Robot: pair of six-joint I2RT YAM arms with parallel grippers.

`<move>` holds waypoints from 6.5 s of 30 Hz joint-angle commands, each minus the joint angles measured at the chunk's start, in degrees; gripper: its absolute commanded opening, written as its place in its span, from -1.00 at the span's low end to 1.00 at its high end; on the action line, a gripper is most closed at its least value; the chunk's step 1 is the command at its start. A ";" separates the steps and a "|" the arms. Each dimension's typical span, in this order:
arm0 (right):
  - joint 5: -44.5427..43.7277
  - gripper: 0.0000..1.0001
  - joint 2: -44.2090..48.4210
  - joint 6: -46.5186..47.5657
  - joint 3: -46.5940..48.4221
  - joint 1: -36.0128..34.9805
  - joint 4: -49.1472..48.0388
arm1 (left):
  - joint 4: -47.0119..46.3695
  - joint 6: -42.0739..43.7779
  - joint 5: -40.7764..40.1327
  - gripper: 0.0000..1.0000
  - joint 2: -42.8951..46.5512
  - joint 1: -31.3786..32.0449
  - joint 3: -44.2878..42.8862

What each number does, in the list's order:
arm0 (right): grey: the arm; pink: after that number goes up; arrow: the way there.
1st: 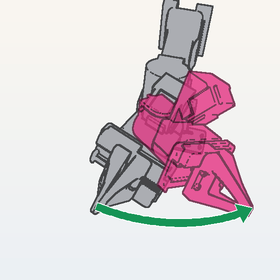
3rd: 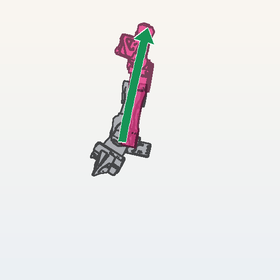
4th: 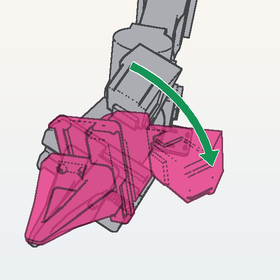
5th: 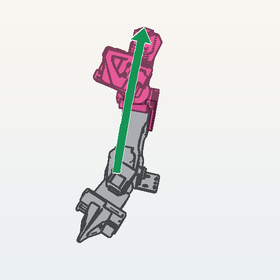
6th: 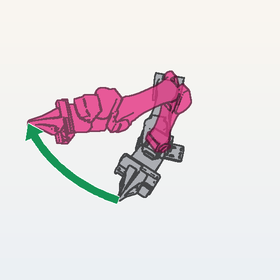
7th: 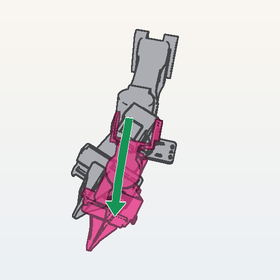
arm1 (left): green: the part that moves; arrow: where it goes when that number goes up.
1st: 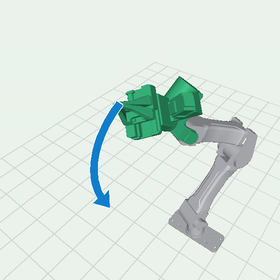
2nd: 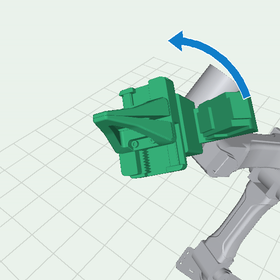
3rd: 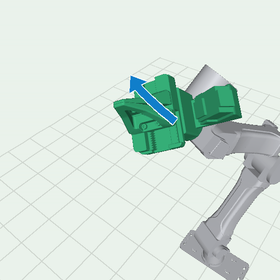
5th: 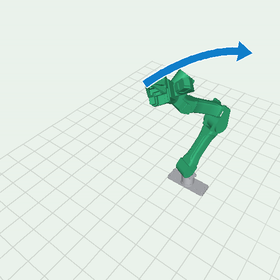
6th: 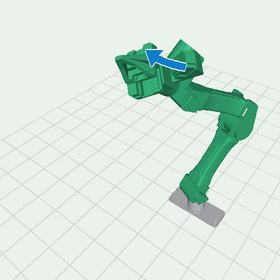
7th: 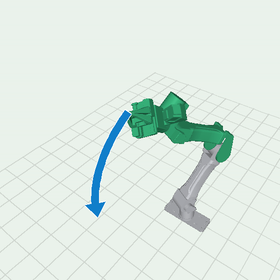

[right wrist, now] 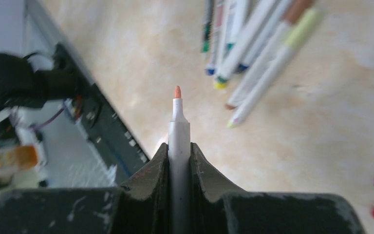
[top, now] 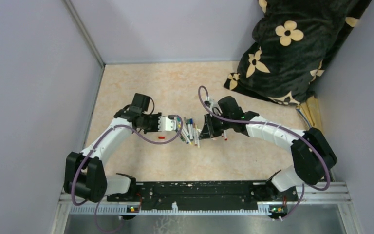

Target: Open the pen caps

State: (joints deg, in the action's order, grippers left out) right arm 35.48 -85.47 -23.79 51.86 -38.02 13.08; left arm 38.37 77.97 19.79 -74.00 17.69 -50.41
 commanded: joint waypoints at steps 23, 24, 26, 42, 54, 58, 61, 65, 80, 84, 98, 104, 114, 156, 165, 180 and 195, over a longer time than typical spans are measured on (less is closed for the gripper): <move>-47.27 -0.92 -4.70 -5.70 -9.66 -5.38 -16.80 | -2.05 -12.08 13.46 -0.85 -3.36 -5.14 4.32; -47.28 -0.88 -4.85 -5.73 -10.05 -5.35 -16.90 | -1.23 -11.72 14.03 -0.82 -2.55 -5.08 4.74; -47.54 -0.76 -5.09 -5.99 -10.55 -5.34 -17.03 | -0.27 -11.06 14.87 -0.70 -1.24 -4.89 5.97; -53.18 -0.21 -2.72 -4.68 -7.34 -8.99 -12.43 | -9.49 -15.16 6.49 -0.14 -6.62 -4.42 8.40; -50.97 -0.27 -7.48 -4.94 0.42 -15.26 -12.15 | -0.05 -17.94 9.28 0.15 -2.87 -5.70 0.37; -50.27 -0.32 -9.19 -5.13 0.26 -15.24 -12.64 | 3.99 -19.93 12.22 0.31 -2.14 -7.06 -4.11; -50.16 -0.36 -9.99 -5.07 -0.23 -15.24 -13.35 | 6.14 -21.16 15.09 0.43 -1.93 -8.18 -6.60; -50.15 -0.37 -11.26 -4.80 -0.31 -15.25 -14.54 | 7.52 -23.33 18.03 0.58 -2.13 -10.26 -8.09; -54.16 -0.58 -14.66 -3.11 -2.94 -15.50 -14.49 | 9.12 -26.90 24.77 0.62 -5.97 -19.95 -12.86; -53.84 -0.91 -12.81 -3.11 -3.44 -15.51 -14.31 | 9.85 -25.32 27.43 0.93 -6.82 -19.93 -13.26; -24.24 -1.00 3.06 -3.98 -1.77 -5.76 -14.98 | 10.44 -13.39 32.49 0.97 0.04 -11.18 -5.61; 0.01 -1.00 -0.39 -6.65 3.46 -3.76 -14.90 | 2.06 -10.95 26.29 0.98 7.07 -3.27 -1.18; 13.69 -1.00 -9.39 -10.66 9.58 -4.43 -16.71 | 4.45 -1.76 14.98 0.91 8.62 7.06 -2.54; 10.46 -1.00 -3.52 -7.09 1.64 -2.35 -11.29 | 0.78 -0.54 -3.44 -1.00 3.75 8.29 1.29; 7.26 -1.00 2.65 -0.93 -2.47 2.27 -1.60 | 0.20 1.03 -1.06 -1.00 -1.45 -1.92 -1.44; -36.51 -1.00 11.53 -0.02 -6.43 4.10 0.76 | -5.12 -9.41 4.48 -1.00 -0.47 -2.31 5.44; -47.40 -0.33 5.66 -0.83 -15.26 7.44 -9.03 | -8.95 -14.32 2.28 -0.55 -9.58 -2.92 7.31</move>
State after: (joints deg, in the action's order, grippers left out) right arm -10.15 -77.54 -25.06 37.91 -31.24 9.04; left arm 31.05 64.90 22.17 -82.13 15.31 -44.01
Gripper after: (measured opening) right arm 0.291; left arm 0.196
